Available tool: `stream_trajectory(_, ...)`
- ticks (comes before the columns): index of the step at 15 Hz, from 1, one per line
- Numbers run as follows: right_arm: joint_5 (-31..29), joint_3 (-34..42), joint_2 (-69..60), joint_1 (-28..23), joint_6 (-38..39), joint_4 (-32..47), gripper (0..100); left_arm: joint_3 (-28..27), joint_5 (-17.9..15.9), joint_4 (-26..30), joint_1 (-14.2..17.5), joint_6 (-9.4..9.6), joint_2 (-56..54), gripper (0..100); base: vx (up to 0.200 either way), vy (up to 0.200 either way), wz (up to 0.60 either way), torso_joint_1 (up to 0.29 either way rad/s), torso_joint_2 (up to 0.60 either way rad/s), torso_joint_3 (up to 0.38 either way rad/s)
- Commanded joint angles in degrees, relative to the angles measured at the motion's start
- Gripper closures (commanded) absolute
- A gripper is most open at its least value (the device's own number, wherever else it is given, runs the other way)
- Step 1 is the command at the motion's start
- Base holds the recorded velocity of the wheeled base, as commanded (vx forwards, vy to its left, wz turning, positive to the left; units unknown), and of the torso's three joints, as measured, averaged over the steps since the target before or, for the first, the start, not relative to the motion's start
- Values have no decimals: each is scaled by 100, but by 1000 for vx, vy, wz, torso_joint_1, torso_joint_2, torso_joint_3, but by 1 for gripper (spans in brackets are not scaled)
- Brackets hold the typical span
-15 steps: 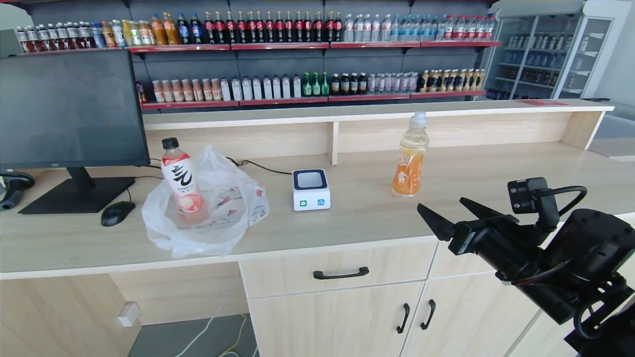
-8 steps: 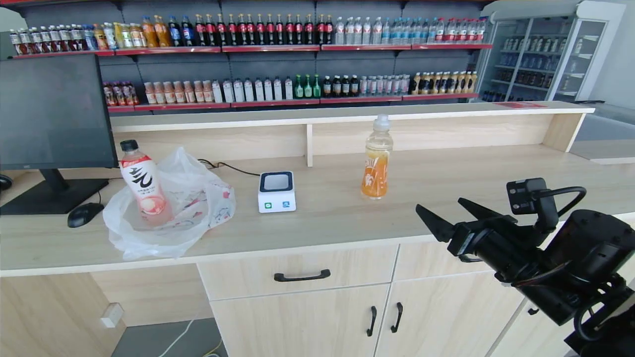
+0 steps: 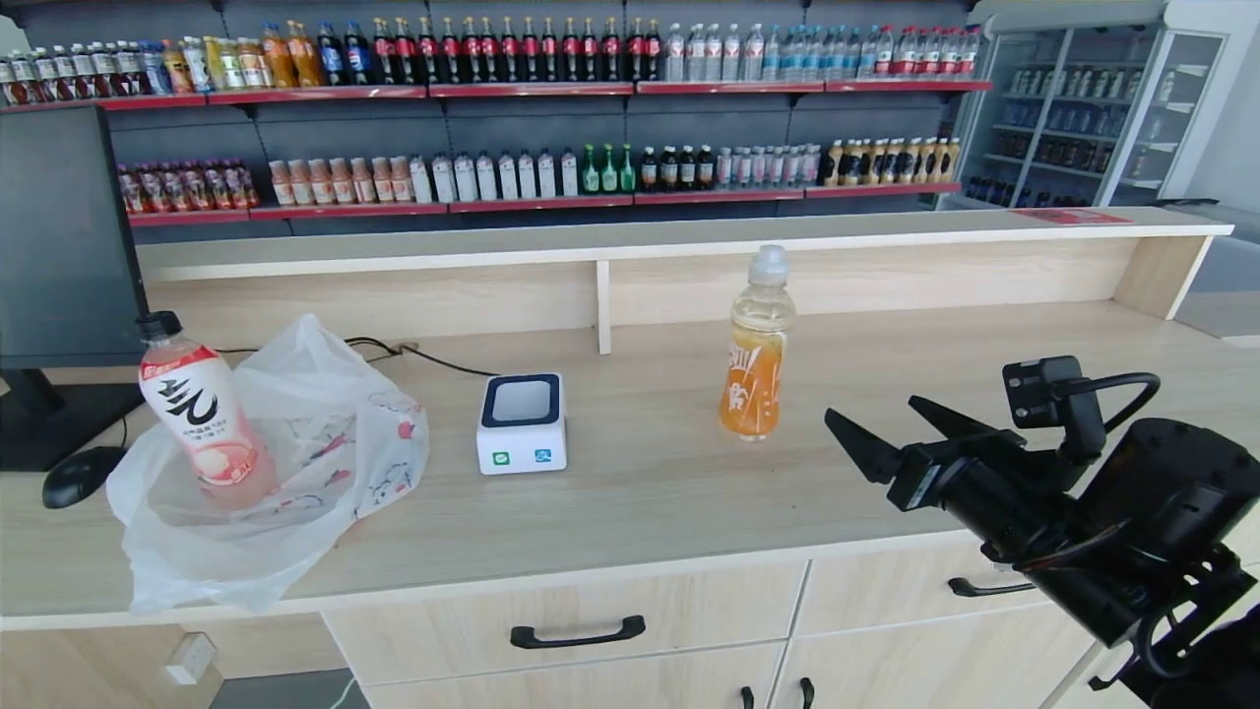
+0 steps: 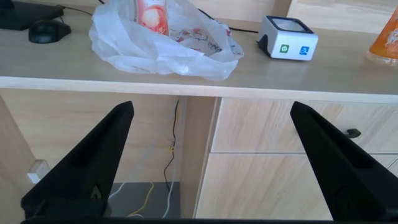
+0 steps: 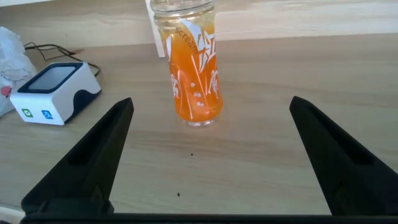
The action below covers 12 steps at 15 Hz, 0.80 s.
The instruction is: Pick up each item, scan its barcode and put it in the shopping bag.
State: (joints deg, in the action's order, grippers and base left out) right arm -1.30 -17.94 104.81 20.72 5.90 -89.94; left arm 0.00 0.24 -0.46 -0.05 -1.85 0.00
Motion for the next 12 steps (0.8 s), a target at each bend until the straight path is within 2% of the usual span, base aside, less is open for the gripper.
stream_trajectory(1,-1,1,21,2,-1,-6,0,0,2,-6,5,-8,0,0,0,0,0,0,0,0)
stream_trajectory(8,-1,1,48,-16,-1,-6,0,0,2,-6,5,1,0,0,0,0,0,0,0,0)
stream_trajectory(12,-1,1,39,-7,-1,-6,0,0,2,-6,5,-8,0,0,200,0,0,-4,-2,2)
